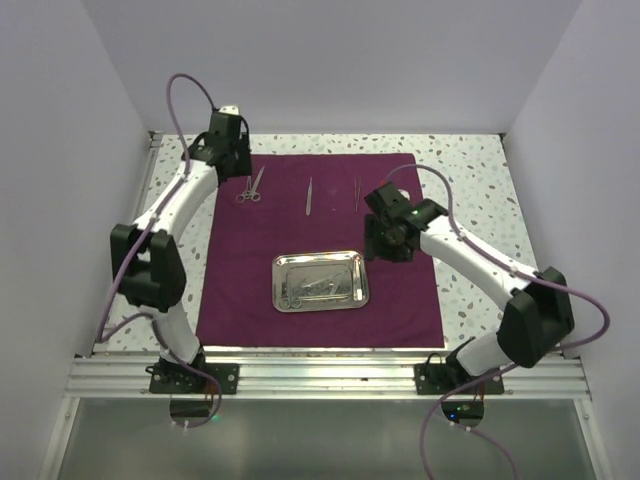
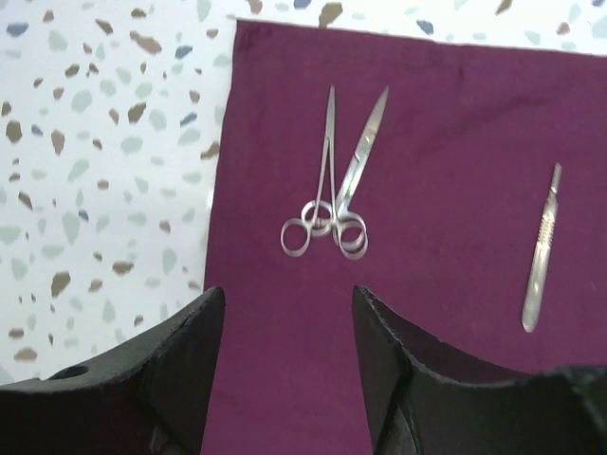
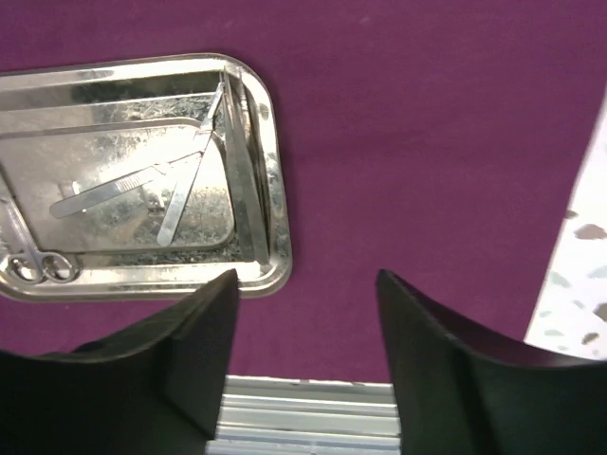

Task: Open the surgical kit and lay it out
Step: Pick up the medical item from the container.

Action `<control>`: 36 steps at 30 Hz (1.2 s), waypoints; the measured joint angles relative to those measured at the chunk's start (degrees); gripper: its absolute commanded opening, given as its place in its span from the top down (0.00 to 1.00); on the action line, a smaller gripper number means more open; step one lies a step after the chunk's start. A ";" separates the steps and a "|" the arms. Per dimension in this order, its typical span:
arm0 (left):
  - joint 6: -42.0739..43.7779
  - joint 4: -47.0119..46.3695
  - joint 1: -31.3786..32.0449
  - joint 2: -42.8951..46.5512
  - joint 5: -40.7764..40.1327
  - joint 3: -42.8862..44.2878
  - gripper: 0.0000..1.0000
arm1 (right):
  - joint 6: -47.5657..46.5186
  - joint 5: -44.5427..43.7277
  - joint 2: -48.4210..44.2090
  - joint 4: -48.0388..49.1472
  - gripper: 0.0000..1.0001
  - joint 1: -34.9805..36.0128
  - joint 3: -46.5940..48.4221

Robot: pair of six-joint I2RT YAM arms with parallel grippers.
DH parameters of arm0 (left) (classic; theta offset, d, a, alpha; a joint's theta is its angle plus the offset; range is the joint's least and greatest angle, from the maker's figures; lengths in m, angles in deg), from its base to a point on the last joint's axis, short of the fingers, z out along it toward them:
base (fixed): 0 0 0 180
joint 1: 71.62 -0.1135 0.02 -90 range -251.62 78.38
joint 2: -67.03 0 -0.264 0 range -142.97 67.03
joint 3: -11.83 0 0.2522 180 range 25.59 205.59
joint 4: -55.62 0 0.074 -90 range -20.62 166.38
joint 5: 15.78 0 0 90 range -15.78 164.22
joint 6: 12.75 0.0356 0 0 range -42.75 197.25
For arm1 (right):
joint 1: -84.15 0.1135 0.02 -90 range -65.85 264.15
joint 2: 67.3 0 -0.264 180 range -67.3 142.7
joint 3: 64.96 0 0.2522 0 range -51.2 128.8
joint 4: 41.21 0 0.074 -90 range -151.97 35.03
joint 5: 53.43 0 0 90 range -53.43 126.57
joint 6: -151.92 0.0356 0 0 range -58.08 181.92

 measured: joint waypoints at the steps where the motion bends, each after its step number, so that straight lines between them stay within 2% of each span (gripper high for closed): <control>1: -0.61 0.02 0.24 3.19 0.22 -2.99 0.42 | 0.04 0.59 1.97 0.94 0.42 0.63 0.00; 7: -2.16 1.88 3.10 15.80 0.96 -17.53 0.44 | 0.35 1.99 14.01 5.09 0.48 1.40 2.19; 11: -2.12 4.24 3.87 20.39 0.94 -22.84 0.44 | 0.33 1.92 22.03 6.01 0.53 1.40 7.89; 16: -2.03 6.21 3.78 24.61 0.11 -24.30 0.44 | 0.33 1.88 26.97 6.93 0.57 1.44 12.41; 23: -2.03 6.21 3.78 27.26 0.11 -24.35 0.45 | 0.35 1.62 29.22 7.10 0.73 1.44 13.07; 26: -2.03 6.25 3.78 27.26 0.11 -24.74 0.45 | 0.42 1.49 29.33 7.10 0.77 1.44 13.05; 36: -2.03 6.32 3.78 27.26 0.11 -25.11 0.47 | 0.46 1.40 29.31 7.26 0.80 1.44 12.20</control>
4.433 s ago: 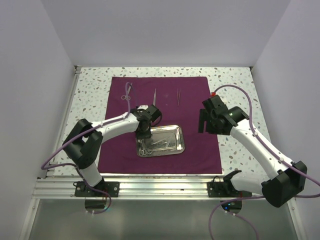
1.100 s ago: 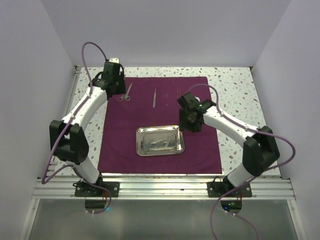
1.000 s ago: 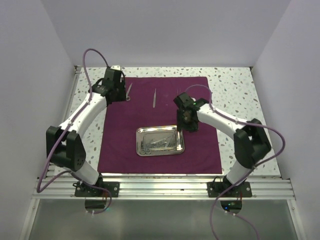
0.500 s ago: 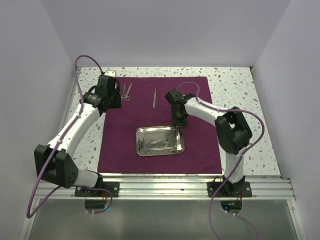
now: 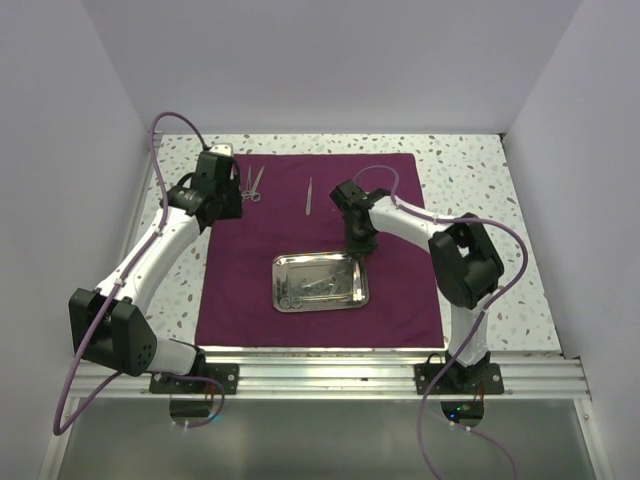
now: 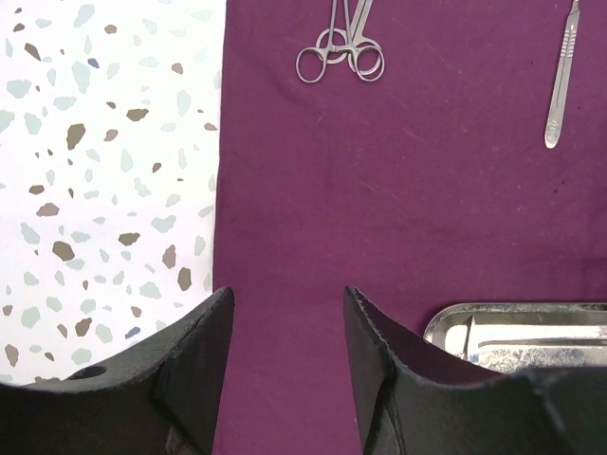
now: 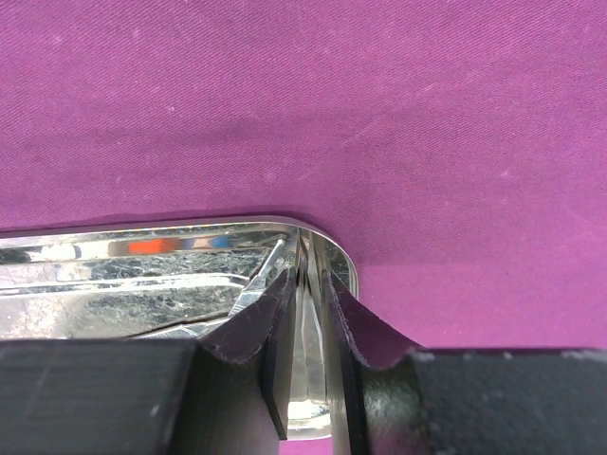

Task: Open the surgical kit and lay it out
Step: Pick up the medical item from the container.

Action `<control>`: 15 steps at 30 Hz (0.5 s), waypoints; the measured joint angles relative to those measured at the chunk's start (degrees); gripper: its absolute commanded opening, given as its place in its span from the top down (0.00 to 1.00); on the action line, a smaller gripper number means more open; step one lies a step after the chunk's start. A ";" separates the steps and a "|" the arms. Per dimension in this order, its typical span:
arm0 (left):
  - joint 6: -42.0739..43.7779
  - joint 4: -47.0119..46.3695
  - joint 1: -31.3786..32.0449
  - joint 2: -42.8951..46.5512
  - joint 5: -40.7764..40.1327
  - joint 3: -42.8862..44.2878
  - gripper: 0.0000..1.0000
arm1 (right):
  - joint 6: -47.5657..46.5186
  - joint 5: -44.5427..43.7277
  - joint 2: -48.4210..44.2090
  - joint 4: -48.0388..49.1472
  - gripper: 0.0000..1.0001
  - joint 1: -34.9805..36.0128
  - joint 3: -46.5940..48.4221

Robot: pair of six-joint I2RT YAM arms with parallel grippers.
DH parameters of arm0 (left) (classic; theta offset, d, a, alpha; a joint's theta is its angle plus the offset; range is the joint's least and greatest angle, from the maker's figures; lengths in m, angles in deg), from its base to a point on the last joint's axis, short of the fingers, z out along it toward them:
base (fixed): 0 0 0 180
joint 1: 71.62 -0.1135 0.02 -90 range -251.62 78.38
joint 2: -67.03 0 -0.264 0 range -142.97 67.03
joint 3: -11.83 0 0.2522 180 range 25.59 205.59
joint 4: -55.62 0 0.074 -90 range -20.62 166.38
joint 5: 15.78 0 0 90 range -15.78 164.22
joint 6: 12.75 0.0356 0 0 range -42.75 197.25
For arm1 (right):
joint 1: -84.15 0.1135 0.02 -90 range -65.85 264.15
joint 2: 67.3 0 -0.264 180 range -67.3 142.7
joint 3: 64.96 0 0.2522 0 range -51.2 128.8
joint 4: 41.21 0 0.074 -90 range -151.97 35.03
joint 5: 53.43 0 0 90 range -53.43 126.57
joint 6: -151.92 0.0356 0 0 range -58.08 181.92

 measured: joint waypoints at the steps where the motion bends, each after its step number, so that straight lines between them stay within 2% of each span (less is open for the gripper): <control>1: 0.00 0.00 0.00 0.00 0.00 0.00 0.47 | 0.00 0.00 0.00 0.00 0.80 0.00 0.00; 11: 0.00 0.02 0.00 0.00 0.00 -0.11 0.47 | 0.17 0.00 0.02 0.00 0.90 0.00 0.02; 15: 0.02 0.02 0.00 0.00 0.00 -0.63 0.48 | 0.28 0.02 0.02 0.13 0.97 0.00 -0.07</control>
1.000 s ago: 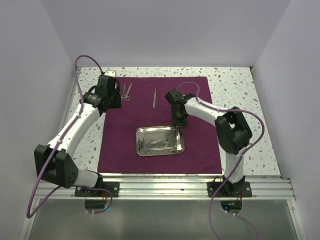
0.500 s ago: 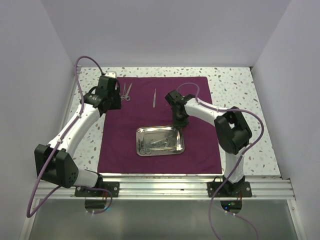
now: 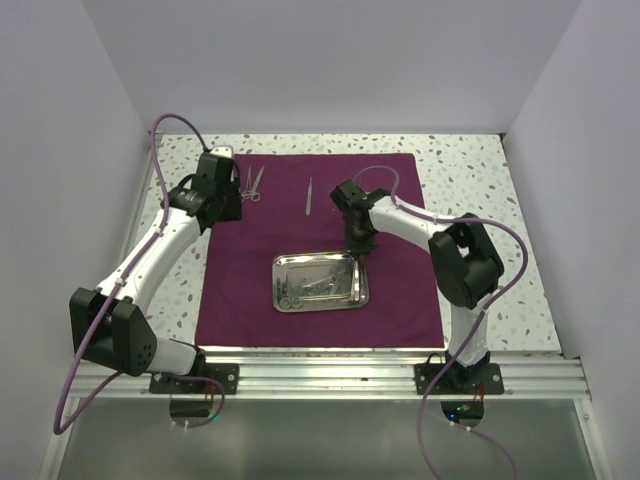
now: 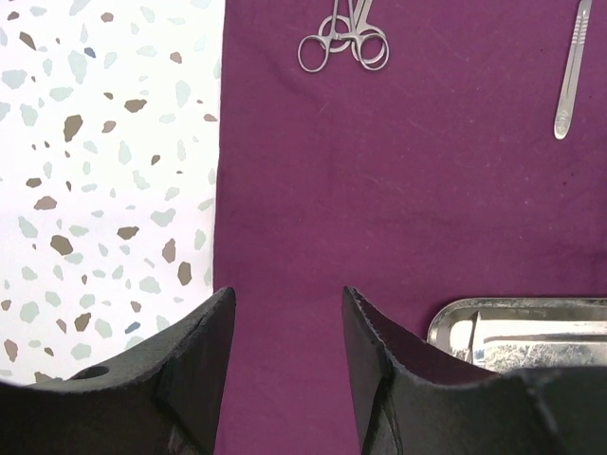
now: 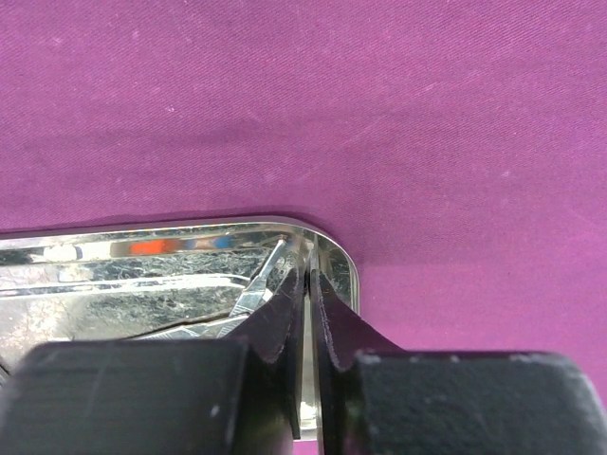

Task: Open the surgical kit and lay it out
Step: Pick up the medical item from the container.

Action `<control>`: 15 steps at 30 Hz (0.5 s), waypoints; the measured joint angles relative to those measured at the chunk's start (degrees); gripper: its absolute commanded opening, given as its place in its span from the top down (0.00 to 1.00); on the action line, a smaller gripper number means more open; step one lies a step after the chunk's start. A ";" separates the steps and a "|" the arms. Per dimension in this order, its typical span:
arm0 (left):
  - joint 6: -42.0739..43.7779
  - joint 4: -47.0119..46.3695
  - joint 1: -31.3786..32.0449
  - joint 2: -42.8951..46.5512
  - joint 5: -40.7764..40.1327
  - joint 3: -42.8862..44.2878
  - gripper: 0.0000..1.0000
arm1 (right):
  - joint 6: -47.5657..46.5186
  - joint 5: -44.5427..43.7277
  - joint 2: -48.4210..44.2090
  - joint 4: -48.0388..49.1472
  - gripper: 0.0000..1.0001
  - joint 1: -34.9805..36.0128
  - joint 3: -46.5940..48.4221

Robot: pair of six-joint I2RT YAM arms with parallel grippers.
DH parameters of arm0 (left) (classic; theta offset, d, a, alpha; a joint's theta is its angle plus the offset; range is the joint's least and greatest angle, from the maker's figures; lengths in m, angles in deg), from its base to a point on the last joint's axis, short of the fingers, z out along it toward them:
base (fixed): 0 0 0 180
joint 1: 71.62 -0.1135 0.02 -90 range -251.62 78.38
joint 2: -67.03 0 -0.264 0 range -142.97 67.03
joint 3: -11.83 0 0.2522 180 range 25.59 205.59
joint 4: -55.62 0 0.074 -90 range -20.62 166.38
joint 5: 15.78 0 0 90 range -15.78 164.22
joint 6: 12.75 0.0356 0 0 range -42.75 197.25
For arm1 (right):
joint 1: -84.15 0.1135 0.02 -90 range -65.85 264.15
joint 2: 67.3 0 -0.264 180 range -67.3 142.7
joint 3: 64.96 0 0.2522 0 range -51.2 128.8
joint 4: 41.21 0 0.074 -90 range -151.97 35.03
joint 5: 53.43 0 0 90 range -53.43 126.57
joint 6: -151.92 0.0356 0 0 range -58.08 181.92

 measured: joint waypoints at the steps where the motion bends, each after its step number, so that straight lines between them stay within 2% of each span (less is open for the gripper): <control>1: 0.00 0.07 0.00 0.00 0.00 -0.15 0.48 | 0.04 0.04 0.00 0.02 0.99 0.00 -0.07; 10: 0.00 0.13 0.00 -0.02 -0.26 -0.37 0.48 | 0.26 0.00 -0.90 -2.23 1.00 0.00 0.61; 15: 0.00 0.15 0.00 -0.11 -0.70 -0.37 0.49 | 0.59 -0.04 -5.60 -5.88 1.00 0.20 4.00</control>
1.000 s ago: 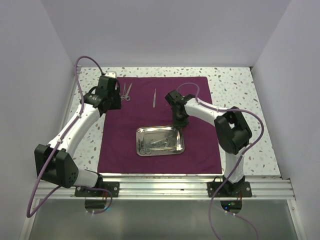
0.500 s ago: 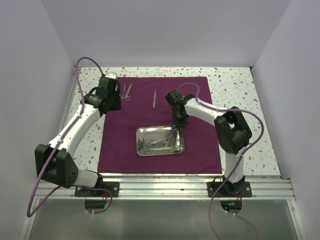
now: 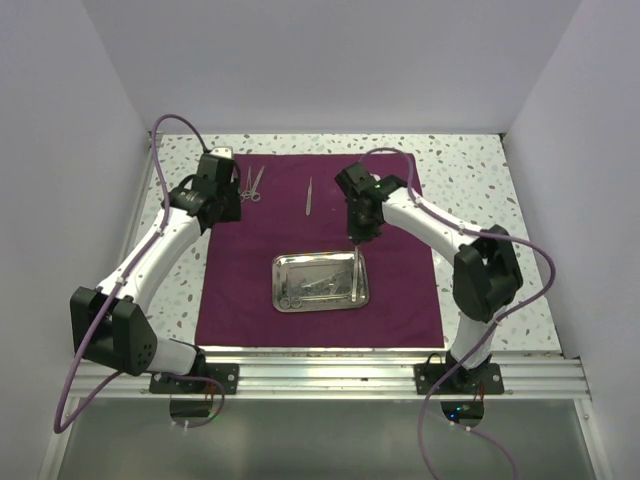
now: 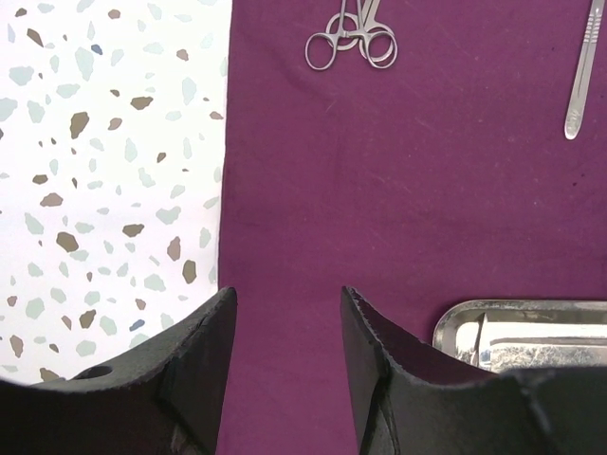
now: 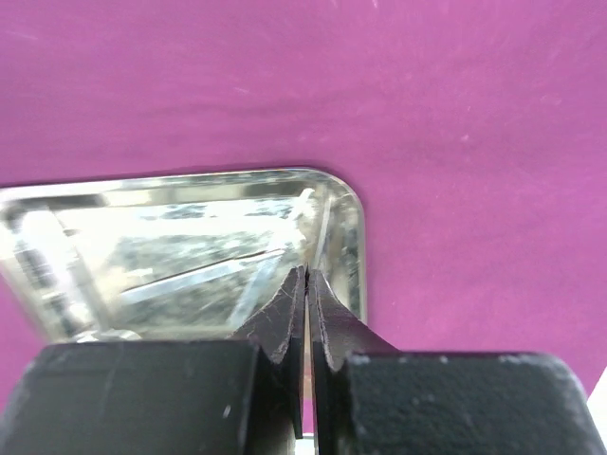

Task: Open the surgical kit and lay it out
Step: Pick up the medical item from the container, then place the medical item in the surgical kit.

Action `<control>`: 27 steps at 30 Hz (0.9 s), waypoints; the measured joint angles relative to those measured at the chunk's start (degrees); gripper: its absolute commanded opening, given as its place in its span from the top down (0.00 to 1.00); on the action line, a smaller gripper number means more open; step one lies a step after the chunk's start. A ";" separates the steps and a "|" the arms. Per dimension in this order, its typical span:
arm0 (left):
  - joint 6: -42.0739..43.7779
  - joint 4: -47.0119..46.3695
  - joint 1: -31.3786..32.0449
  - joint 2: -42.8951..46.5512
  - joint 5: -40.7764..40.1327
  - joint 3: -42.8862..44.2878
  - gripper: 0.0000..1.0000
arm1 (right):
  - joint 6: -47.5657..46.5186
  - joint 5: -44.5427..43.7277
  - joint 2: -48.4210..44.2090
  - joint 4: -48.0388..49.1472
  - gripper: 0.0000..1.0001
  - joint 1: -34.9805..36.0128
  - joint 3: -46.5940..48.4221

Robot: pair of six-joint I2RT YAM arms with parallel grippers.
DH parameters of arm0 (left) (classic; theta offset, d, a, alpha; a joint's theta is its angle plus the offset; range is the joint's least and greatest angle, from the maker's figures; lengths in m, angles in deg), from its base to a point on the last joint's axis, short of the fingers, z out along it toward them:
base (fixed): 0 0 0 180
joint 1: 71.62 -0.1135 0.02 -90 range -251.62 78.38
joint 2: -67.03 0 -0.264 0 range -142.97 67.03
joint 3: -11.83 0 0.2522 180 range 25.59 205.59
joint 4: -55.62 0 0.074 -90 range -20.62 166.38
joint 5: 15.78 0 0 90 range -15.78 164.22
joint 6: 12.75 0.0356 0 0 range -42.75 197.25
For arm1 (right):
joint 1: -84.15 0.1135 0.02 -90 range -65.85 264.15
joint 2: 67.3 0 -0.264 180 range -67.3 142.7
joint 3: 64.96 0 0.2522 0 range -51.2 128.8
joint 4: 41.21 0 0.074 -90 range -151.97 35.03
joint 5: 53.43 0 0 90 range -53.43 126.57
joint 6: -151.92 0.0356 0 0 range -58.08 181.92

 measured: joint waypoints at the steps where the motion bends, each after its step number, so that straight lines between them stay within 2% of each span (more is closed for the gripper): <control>1: -0.02 0.00 0.00 -0.04 -0.09 0.00 0.49 | 0.00 -0.04 -1.29 -0.26 1.00 0.04 0.68; 6: -0.04 0.00 0.00 -0.68 -0.42 0.00 0.50 | -0.11 -0.79 -5.31 -0.28 1.00 0.24 1.62; 11: -0.04 0.02 0.00 -0.98 -0.44 0.00 0.50 | -0.55 -0.98 -1.95 -0.63 1.00 0.20 3.48; 16: -0.04 0.22 0.00 -0.98 -0.44 0.00 0.50 | -1.14 -1.62 10.19 -2.38 1.00 -1.64 18.49; 23: -0.28 2.78 0.00 -1.66 0.09 0.94 0.50 | -3.54 -5.20 28.50 -6.69 1.00 -6.64 47.01; 27: -1.05 3.69 0.00 -2.45 1.44 1.57 0.50 | -4.26 -6.86 34.12 -7.50 1.00 -9.01 53.77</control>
